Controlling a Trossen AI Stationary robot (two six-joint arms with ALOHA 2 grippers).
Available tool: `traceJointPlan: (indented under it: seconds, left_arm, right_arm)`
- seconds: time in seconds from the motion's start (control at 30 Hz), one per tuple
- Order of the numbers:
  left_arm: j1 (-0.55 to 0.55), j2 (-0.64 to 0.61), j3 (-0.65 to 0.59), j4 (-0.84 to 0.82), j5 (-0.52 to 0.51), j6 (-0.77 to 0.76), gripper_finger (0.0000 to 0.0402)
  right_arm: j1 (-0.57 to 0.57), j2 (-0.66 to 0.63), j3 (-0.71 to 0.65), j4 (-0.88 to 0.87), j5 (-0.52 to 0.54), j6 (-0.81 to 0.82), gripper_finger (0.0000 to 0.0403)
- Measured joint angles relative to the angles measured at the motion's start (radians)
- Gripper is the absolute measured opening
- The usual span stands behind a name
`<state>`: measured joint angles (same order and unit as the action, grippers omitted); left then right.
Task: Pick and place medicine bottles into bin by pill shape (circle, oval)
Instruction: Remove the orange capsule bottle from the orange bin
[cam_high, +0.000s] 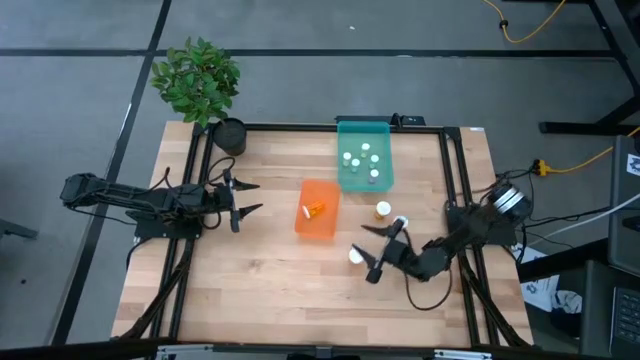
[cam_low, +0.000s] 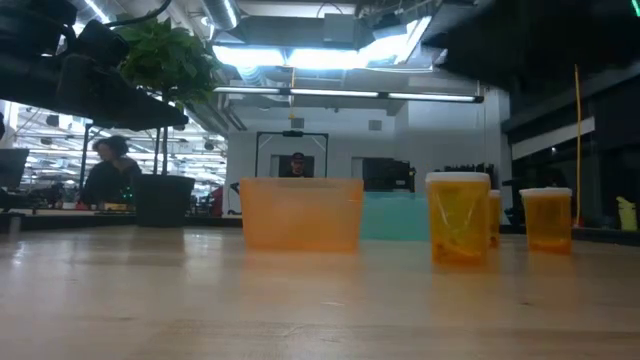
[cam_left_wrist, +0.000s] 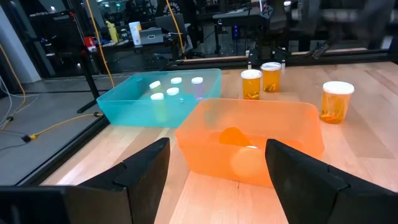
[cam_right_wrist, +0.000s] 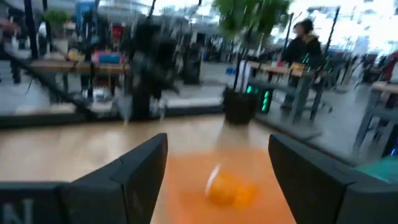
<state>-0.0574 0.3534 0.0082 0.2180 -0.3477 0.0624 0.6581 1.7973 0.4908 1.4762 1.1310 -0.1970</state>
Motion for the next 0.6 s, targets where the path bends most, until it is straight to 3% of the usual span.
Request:
traceJointPlan:
  seconds: [0.07,0.13,0.27,0.33,0.43,0.5,0.6]
  left_arm:
    - [0.000,0.000,0.000,0.000,0.000,0.000,0.0257]
    - [0.000,0.000,0.000,0.000,0.000,0.000,0.0257]
    - [0.000,0.000,0.000,0.000,0.000,0.000,0.0257]
    - [0.000,0.000,0.000,0.000,0.000,0.000,0.0257]
    - [0.000,0.000,0.000,0.000,0.000,0.000,0.0257]
    - [0.000,0.000,0.000,-0.002,0.000,0.000,0.0257]
    - [0.000,0.000,0.000,0.000,0.000,0.000,0.0257]
  right_arm:
    - [-0.023,-0.096,0.004,-0.027,-0.022,-0.078,0.0282]
    - [-0.050,-0.188,0.024,-0.161,-0.061,-0.092,0.0282]
    - [-0.140,-0.315,0.132,-0.711,-0.173,0.066,0.0272]
    - [-0.222,-0.352,0.236,-1.038,-0.280,0.180,0.0264]
    - [-0.368,-0.349,0.425,-1.512,-0.541,0.370,0.0250]
    - [-0.461,-0.320,0.534,-1.709,-0.698,0.414,0.0243]
    - [-0.564,-0.284,0.641,-1.857,-0.819,0.366,0.0235]
